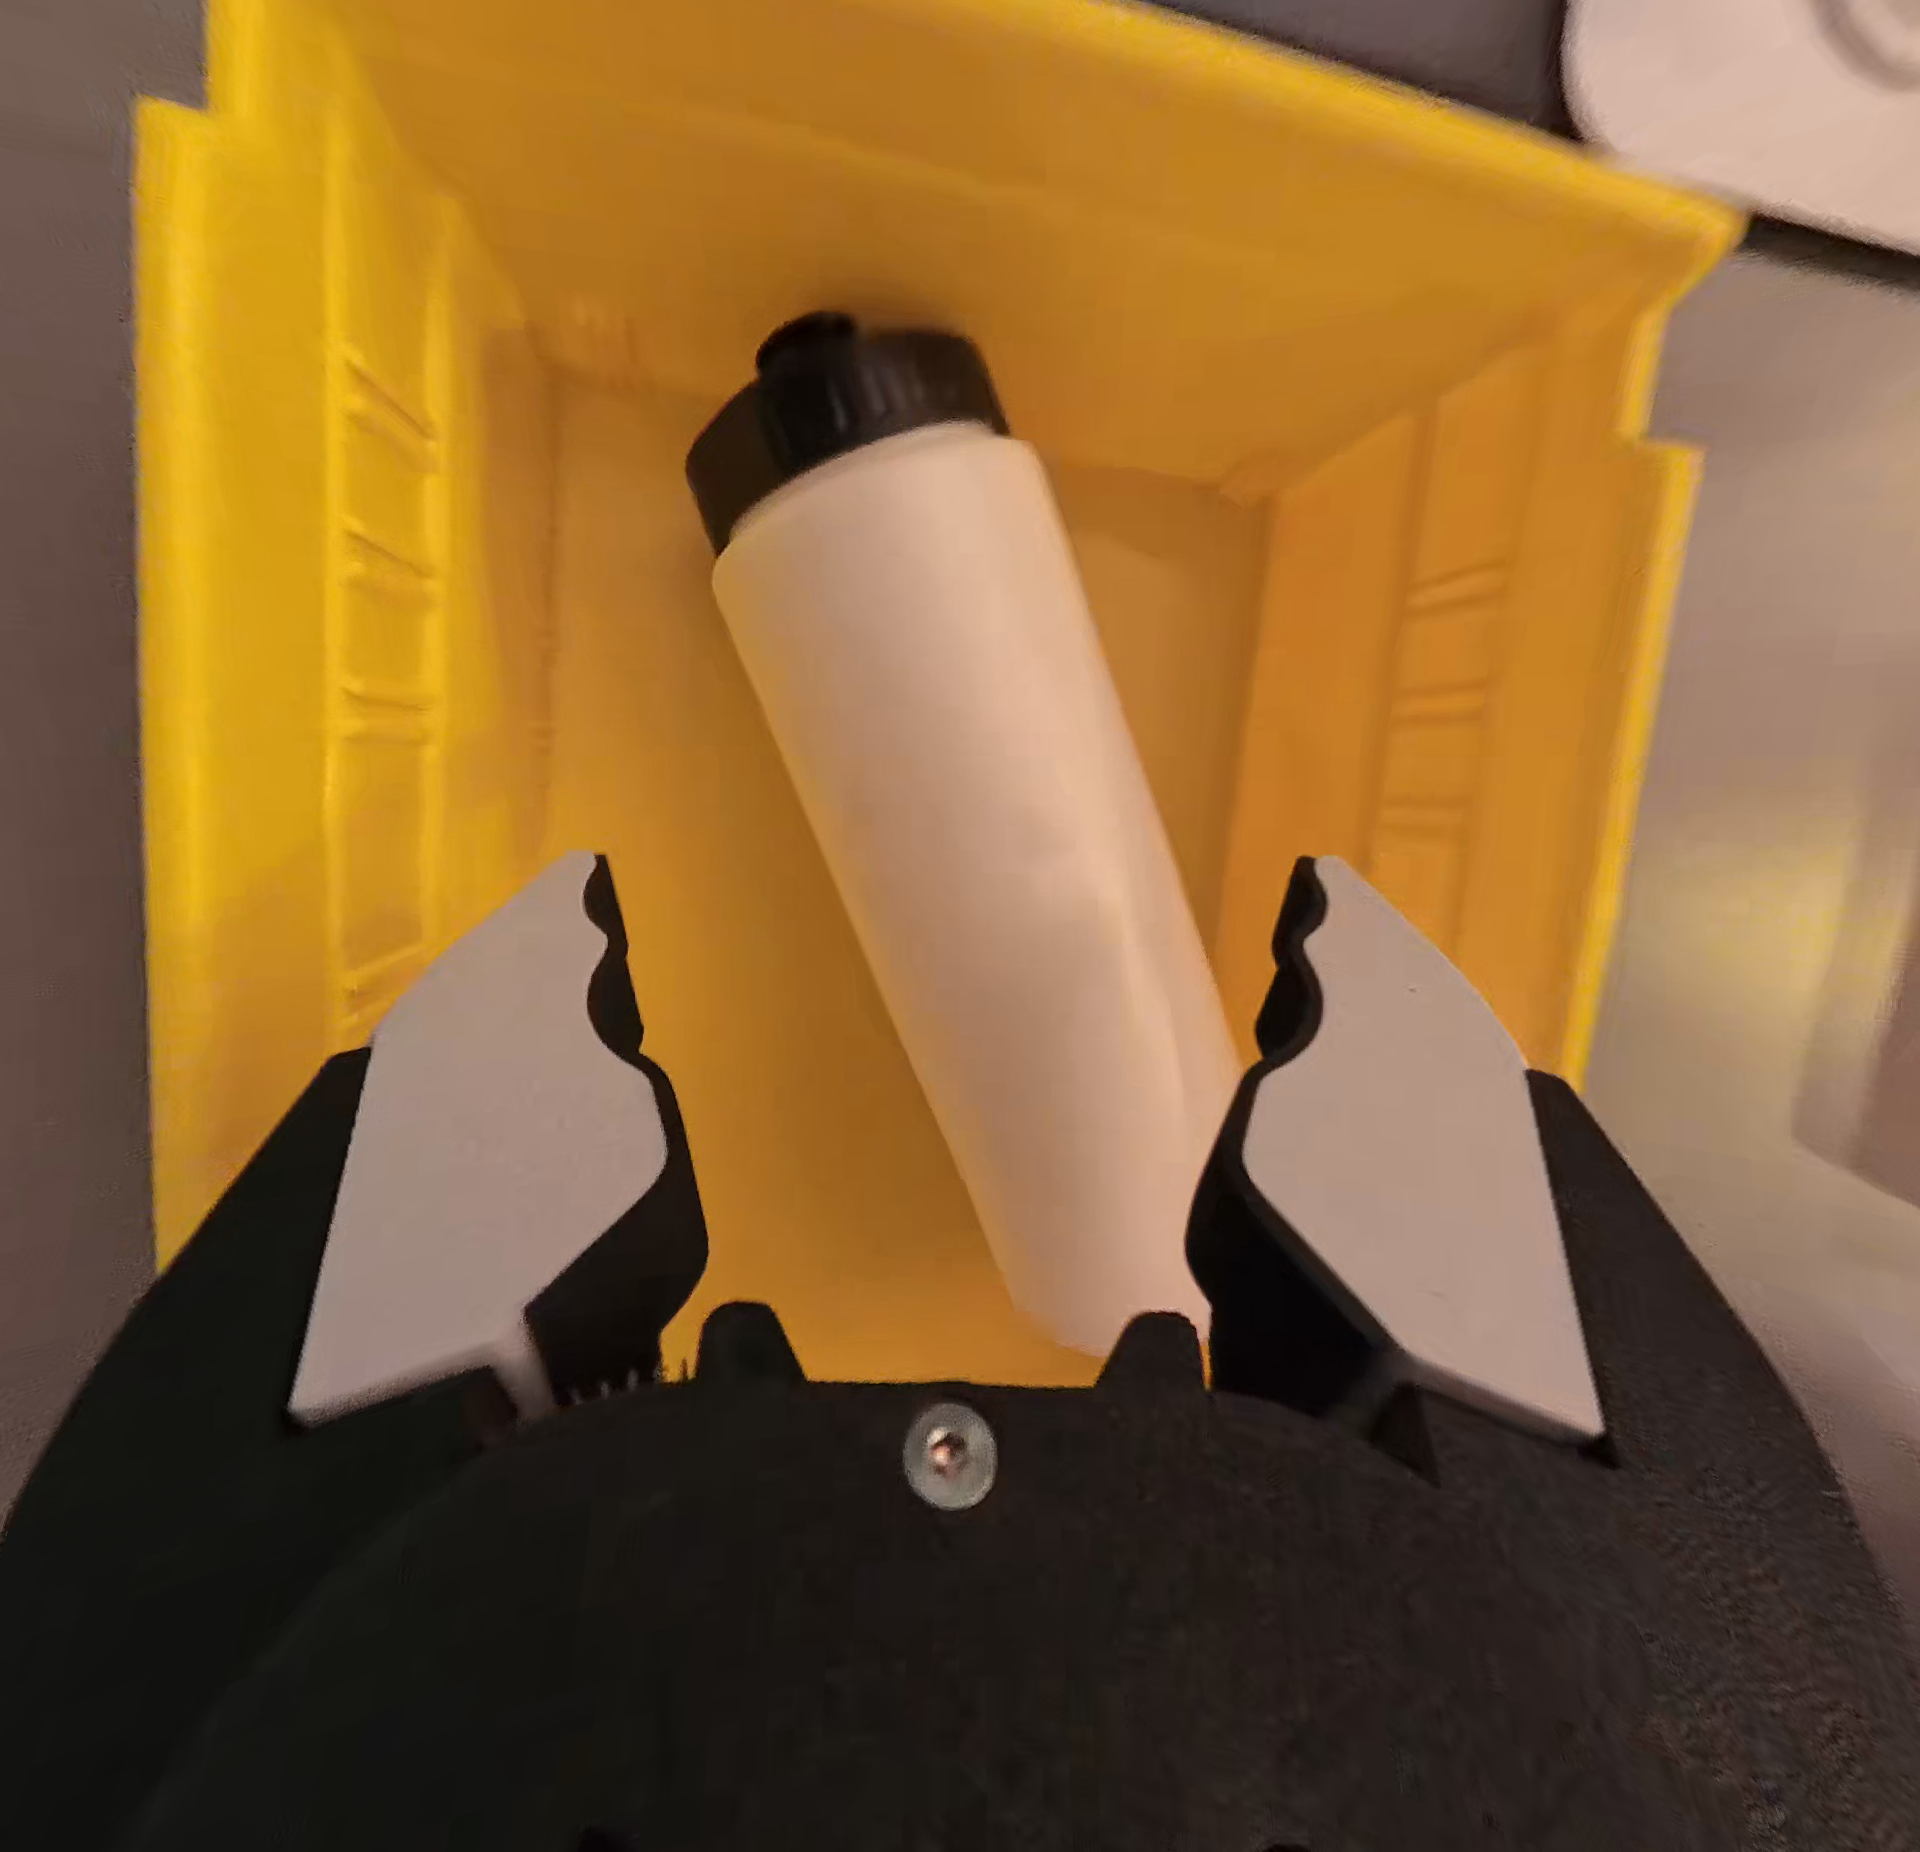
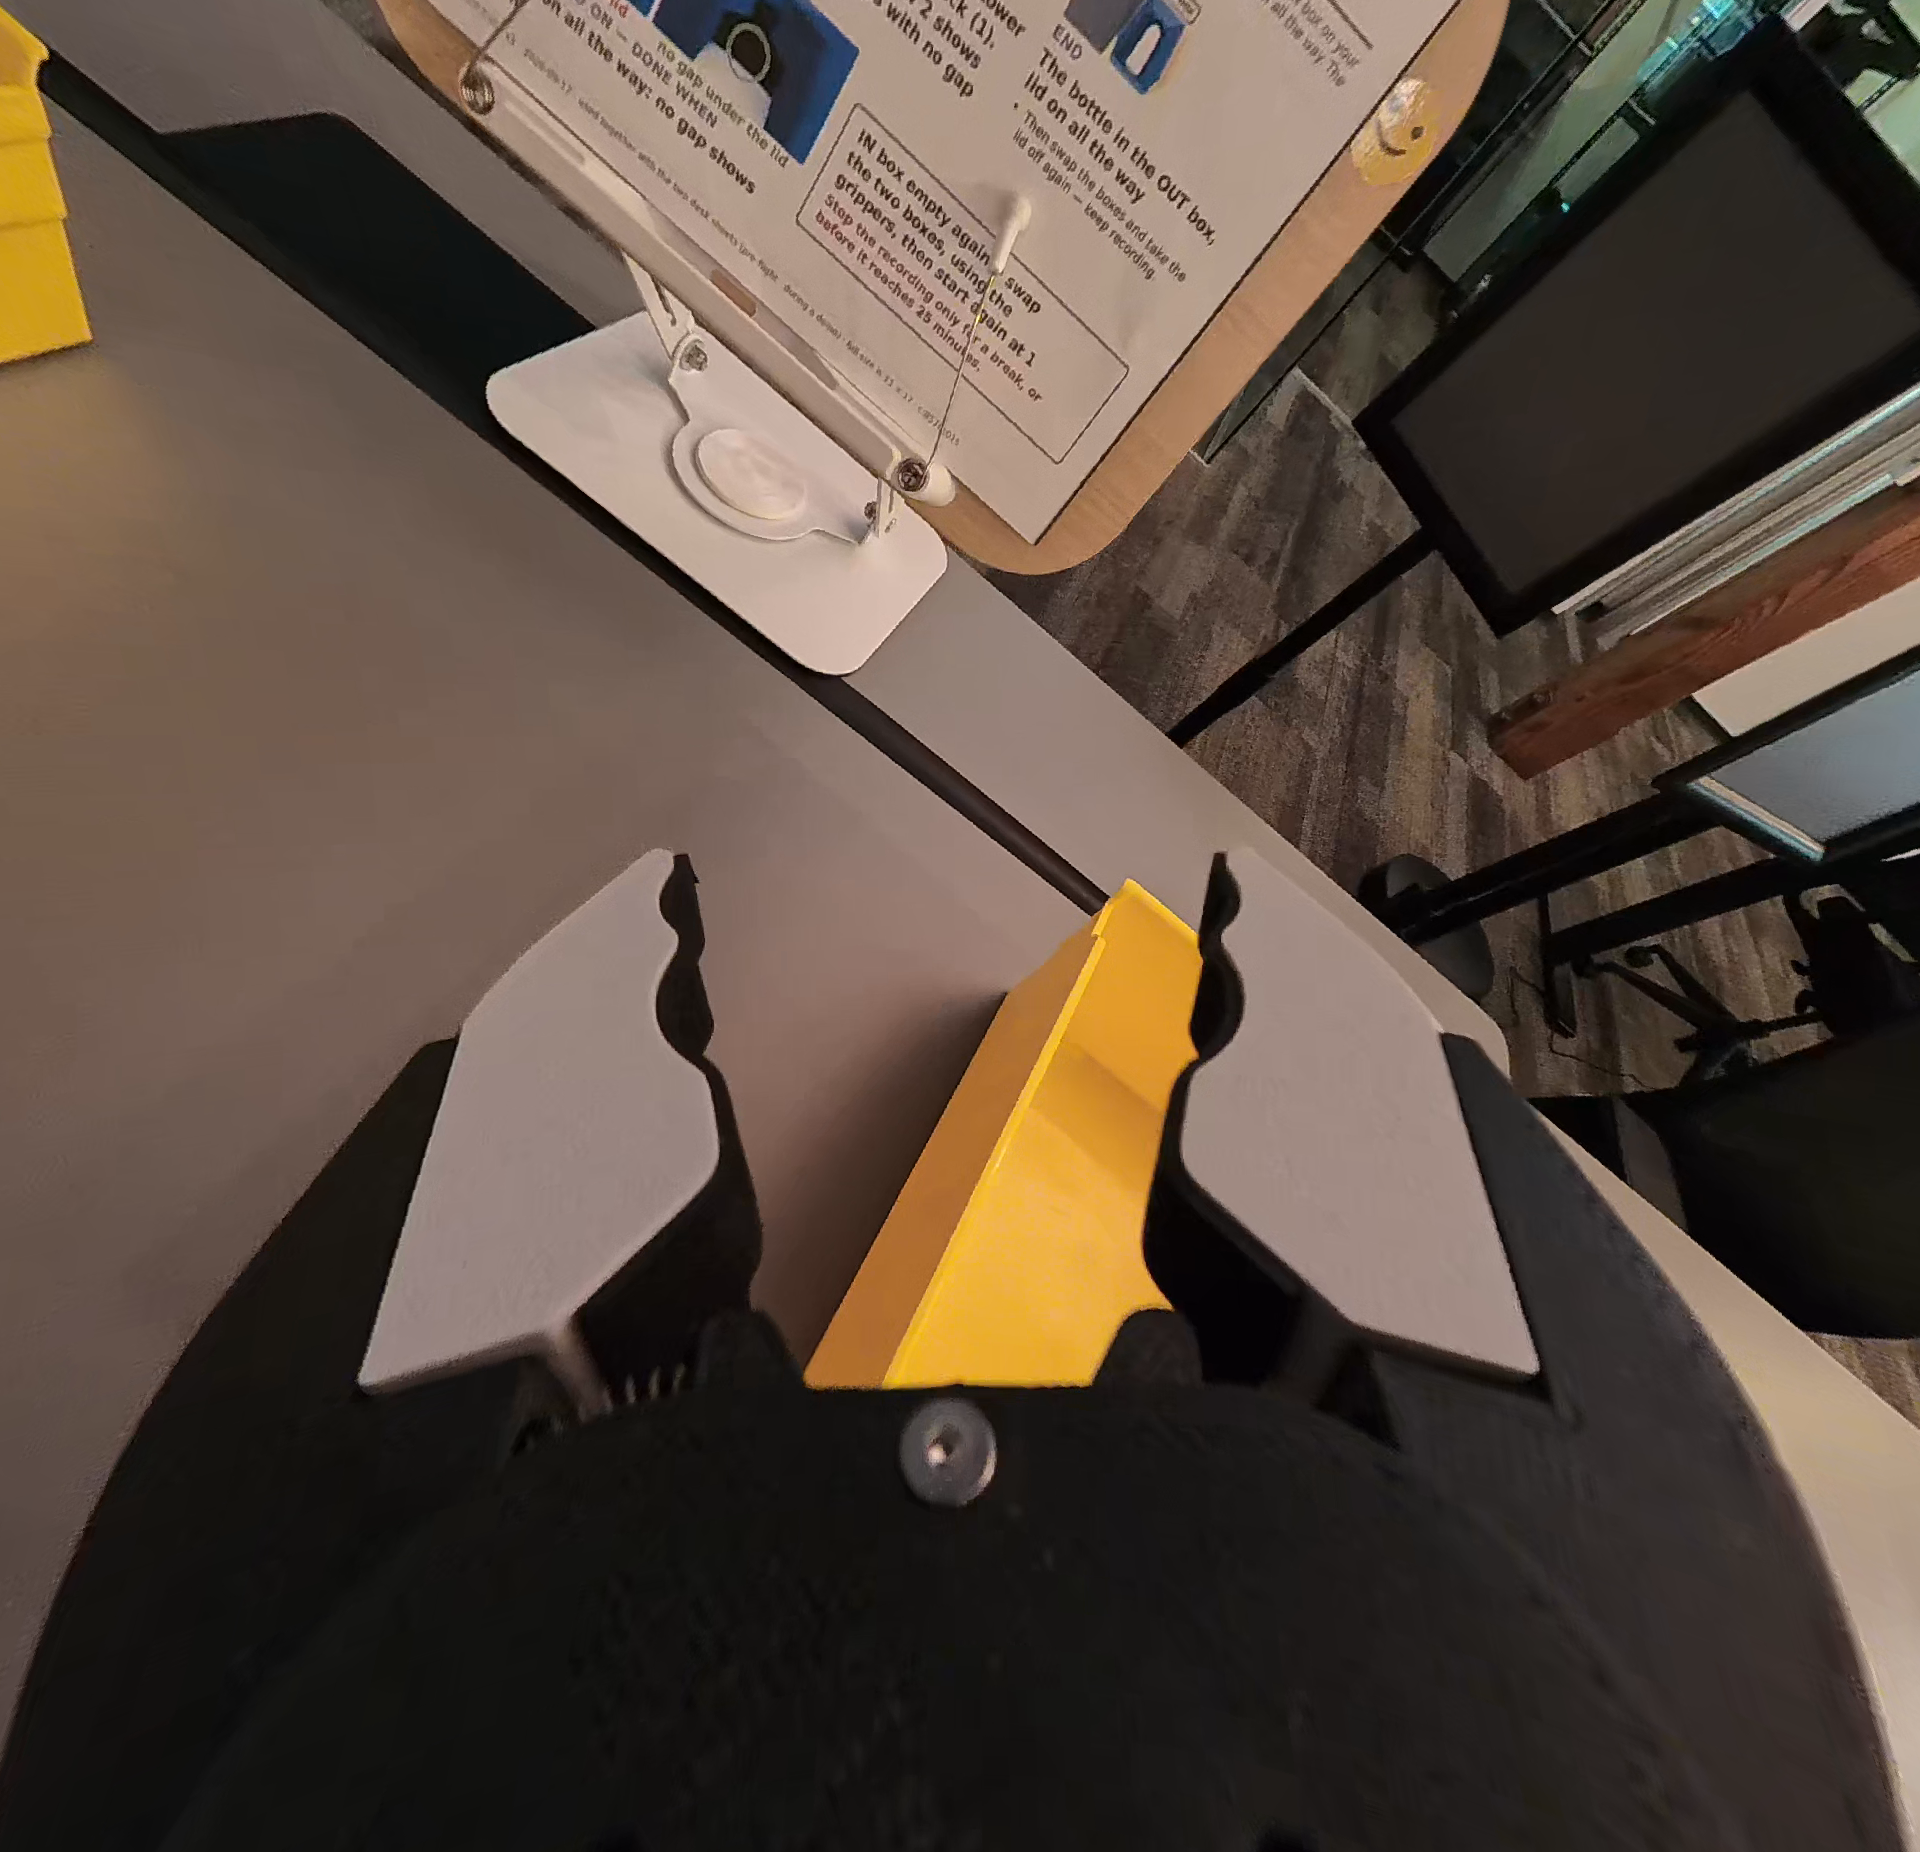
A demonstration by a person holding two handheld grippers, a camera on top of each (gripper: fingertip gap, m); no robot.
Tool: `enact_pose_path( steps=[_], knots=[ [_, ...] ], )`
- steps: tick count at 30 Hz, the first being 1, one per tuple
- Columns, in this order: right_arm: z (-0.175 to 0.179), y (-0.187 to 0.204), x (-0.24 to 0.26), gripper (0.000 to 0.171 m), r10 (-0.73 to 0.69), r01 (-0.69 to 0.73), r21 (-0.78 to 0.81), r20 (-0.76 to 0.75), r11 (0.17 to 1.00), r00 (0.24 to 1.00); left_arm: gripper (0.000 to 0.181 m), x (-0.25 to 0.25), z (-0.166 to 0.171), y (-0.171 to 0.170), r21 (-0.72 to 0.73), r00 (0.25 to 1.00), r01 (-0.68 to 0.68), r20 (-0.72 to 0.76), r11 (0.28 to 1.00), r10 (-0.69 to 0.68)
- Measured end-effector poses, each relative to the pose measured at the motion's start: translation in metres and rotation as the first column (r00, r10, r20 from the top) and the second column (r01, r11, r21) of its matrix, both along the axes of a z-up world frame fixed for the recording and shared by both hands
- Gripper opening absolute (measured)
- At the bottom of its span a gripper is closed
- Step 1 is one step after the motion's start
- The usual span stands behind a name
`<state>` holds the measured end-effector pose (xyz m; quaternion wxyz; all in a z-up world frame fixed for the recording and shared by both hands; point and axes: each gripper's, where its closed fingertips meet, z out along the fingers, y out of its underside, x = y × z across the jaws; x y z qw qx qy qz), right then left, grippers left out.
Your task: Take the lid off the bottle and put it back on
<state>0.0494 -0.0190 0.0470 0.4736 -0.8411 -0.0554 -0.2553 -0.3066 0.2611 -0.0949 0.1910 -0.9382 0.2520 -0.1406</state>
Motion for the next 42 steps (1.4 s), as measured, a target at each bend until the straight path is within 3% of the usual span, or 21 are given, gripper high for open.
enact_pose_path(
  steps=[4,8,11,19,28,32,36,39,42],
  knots=[
    [-0.006,0.003,-0.004,0.093,0.01,-0.009,-0.027,0.012,1.0,1.0,0.103,0.001,-0.019,0.003,-0.016,0.995,0.003,-0.102,1.0,-0.005],
    [-0.008,0.004,-0.006,0.093,0.01,-0.008,-0.041,0.036,0.999,0.999,0.078,0.0,-0.03,-0.011,-0.107,0.987,0.038,-0.154,0.994,-0.054],
    [-0.007,0.003,-0.003,0.093,-0.007,0.011,-0.048,0.074,0.999,0.997,0.075,-0.024,-0.032,-0.016,-0.101,0.941,0.055,-0.327,0.993,-0.086],
    [-0.014,0.007,-0.011,0.093,0.023,-0.017,-0.074,0.081,0.997,0.996,0.09,-0.048,-0.057,-0.011,-0.164,0.875,0.04,-0.47,0.986,-0.113],
    [-0.02,0.011,-0.01,0.091,0.034,-0.025,-0.096,0.093,0.995,0.995,0.089,-0.039,-0.031,-0.001,-0.08,0.942,0.072,-0.324,0.994,-0.094],
    [-0.02,0.011,-0.01,0.091,0.039,-0.031,-0.092,0.091,0.995,0.995,0.089,-0.034,0.003,-0.003,0.0,0.976,0.091,-0.2,0.996,-0.089],
    [-0.023,0.014,-0.014,0.09,0.062,-0.055,-0.092,0.081,0.994,0.995,0.089,-0.003,0.056,-0.023,0.11,0.977,0.196,0.062,0.974,-0.203],
    [-0.024,0.022,-0.027,0.089,0.126,-0.122,-0.068,0.05,0.99,0.991,0.089,0.045,0.116,-0.067,0.255,0.852,0.353,0.309,0.9,-0.422],
    [-0.012,0.035,-0.067,0.09,0.344,-0.338,0.085,-0.064,0.937,0.937,0.089,0.099,0.167,-0.134,0.427,0.601,0.505,0.451,0.75,-0.66]
  ],
)
